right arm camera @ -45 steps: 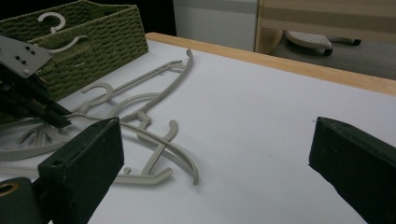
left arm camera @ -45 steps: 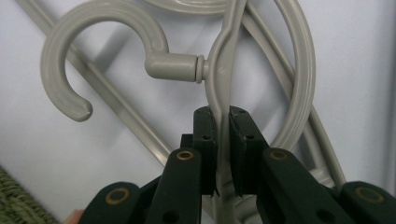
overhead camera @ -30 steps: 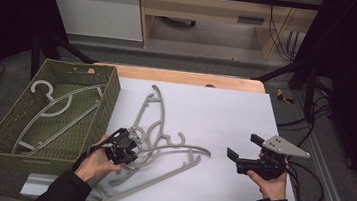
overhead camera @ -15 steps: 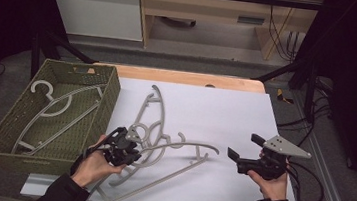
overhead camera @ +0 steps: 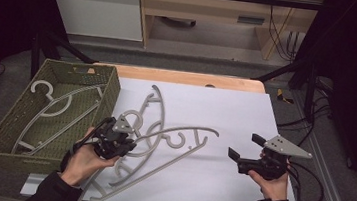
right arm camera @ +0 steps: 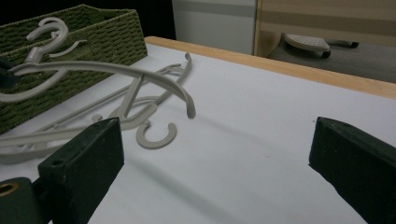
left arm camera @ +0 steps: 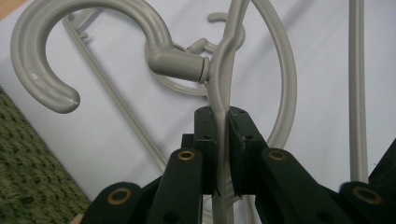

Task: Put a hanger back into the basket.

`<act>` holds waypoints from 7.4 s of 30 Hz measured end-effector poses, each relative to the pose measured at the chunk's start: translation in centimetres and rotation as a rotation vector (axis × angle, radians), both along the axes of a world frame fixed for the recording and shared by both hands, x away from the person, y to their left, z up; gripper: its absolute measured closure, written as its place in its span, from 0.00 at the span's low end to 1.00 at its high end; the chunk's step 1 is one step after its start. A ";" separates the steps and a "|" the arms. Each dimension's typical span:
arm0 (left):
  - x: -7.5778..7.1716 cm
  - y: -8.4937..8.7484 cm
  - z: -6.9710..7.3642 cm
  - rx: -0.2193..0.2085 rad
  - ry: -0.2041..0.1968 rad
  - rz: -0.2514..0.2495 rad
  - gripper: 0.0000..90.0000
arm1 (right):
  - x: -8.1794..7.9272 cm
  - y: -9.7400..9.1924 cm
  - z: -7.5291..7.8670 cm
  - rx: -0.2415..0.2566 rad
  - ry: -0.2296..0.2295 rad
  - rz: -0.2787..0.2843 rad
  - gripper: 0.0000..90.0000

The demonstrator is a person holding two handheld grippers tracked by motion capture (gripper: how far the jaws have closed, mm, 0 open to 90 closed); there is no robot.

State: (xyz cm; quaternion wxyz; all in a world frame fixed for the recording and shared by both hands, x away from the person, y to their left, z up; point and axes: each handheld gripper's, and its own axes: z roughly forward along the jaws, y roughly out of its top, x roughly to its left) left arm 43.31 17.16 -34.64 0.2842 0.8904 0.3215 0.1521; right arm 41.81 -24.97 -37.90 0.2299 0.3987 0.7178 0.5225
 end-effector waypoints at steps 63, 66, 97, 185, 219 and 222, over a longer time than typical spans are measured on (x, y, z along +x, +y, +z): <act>6.8 13.7 9.8 -0.029 -0.170 0.246 0.92 | 0.2 -0.1 -0.2 -0.001 0.009 -0.001 0.04; 7.2 14.4 9.8 -0.019 -0.169 0.247 0.92 | 0.2 -0.1 -0.2 -0.001 0.010 -0.001 0.04; 8.4 23.2 6.7 0.030 -0.156 0.364 0.92 | 0.5 0.1 -0.7 -0.013 0.023 -0.004 0.04; 0.5 13.5 2.4 -0.301 -0.270 0.193 0.34 | 0.3 0.1 -0.3 -0.007 0.006 -0.013 0.03; 0.0 -0.2 -10.1 -0.208 0.029 -0.031 0.51 | 0.2 0.3 -0.3 -0.011 0.008 -0.007 0.04; 0.2 -0.5 -10.9 -0.188 0.058 -0.031 0.59 | 0.2 0.4 -0.4 -0.014 0.011 -0.003 0.04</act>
